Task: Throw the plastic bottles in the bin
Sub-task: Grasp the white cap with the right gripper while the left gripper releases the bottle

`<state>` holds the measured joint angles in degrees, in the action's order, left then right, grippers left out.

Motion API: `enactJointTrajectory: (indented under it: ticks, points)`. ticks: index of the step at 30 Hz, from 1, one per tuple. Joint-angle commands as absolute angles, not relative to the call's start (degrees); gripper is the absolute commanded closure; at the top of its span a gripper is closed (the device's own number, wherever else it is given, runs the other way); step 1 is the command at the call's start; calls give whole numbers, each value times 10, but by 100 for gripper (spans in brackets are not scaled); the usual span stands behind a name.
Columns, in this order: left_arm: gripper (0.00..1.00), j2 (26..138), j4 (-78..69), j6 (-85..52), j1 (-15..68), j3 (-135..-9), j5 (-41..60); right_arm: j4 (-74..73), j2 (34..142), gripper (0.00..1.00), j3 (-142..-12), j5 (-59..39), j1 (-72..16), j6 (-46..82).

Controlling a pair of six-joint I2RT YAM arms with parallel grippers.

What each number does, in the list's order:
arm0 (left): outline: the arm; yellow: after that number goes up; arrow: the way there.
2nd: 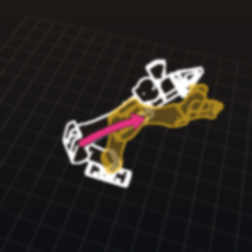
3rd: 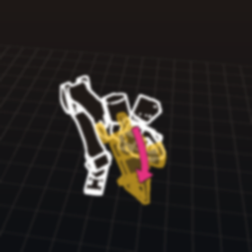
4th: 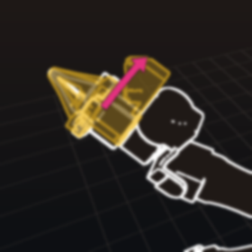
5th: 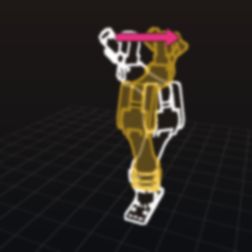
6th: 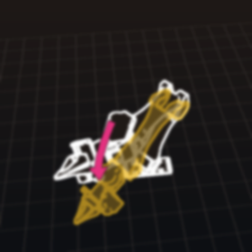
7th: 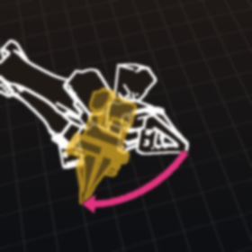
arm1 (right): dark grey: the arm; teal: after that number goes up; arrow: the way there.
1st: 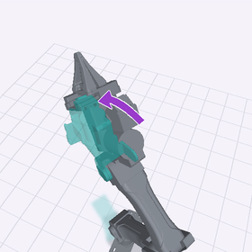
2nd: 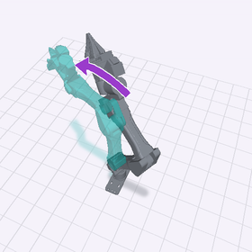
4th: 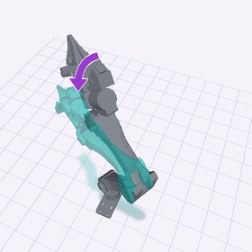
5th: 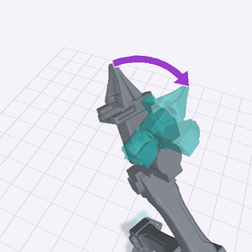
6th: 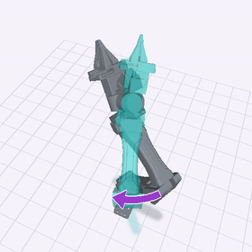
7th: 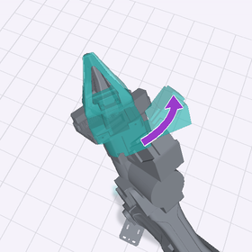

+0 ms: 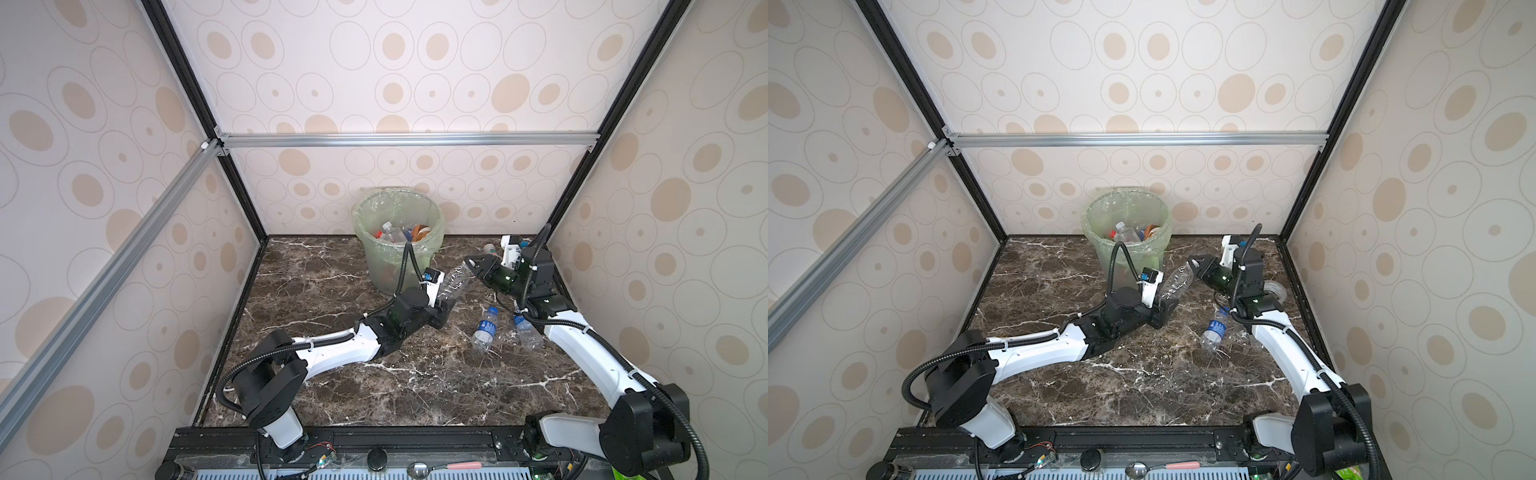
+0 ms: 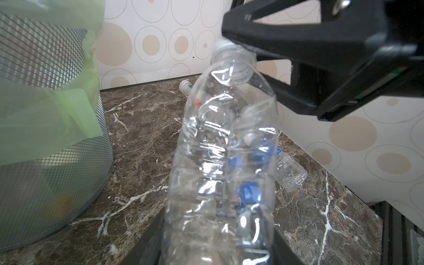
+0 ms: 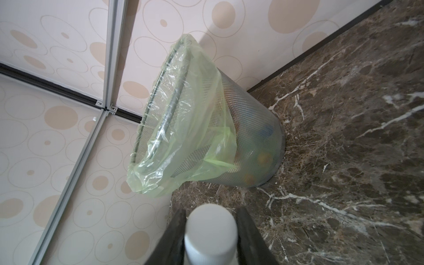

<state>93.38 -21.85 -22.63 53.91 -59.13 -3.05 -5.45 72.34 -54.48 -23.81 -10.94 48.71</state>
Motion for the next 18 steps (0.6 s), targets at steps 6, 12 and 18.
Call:
enactJointTrajectory:
  ticks: [6,12,18]
  points:
    - [40,918,-230,-226,544,-592,-42,-56,729,79,-549,-230,-114,488]
    - [20,912,-217,-224,545,-597,-50,-34,727,81,-566,-212,-114,468]
    - [1,890,-198,-213,544,-598,-70,-11,740,82,-603,-169,-114,437]
